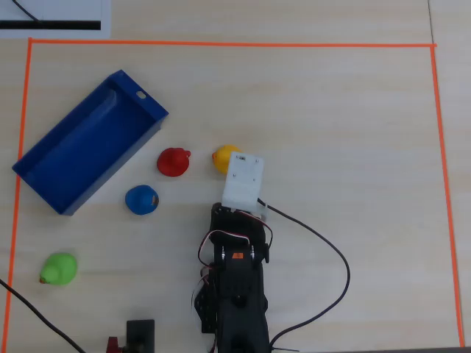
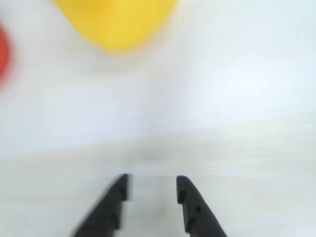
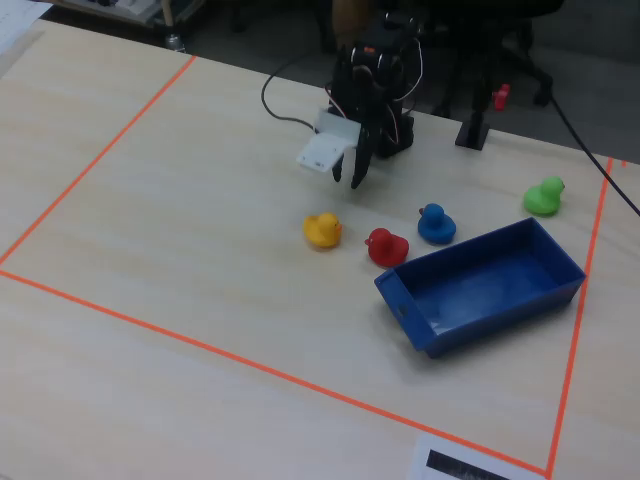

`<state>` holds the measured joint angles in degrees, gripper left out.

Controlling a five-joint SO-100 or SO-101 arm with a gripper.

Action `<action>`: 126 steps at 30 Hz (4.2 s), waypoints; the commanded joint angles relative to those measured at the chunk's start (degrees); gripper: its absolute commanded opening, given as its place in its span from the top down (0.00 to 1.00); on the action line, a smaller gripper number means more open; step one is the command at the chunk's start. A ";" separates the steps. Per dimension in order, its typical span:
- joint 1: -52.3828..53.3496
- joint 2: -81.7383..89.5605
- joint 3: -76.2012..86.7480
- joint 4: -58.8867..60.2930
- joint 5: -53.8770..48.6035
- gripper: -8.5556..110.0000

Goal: Grasp green duck and put it into box.

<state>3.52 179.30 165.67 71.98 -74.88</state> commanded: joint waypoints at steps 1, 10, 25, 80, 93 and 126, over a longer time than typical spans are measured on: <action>-4.13 -14.33 -29.44 5.98 4.66 0.74; -26.63 -37.35 -58.18 23.29 19.95 0.66; -61.79 -64.42 -67.41 14.59 39.02 0.66; -80.42 -93.60 -70.75 -15.21 41.92 0.66; -79.80 -94.66 -65.48 -21.45 42.01 0.66; -47.46 -71.28 -85.87 -13.27 43.95 0.93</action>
<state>-49.48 105.12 74.79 68.82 -31.90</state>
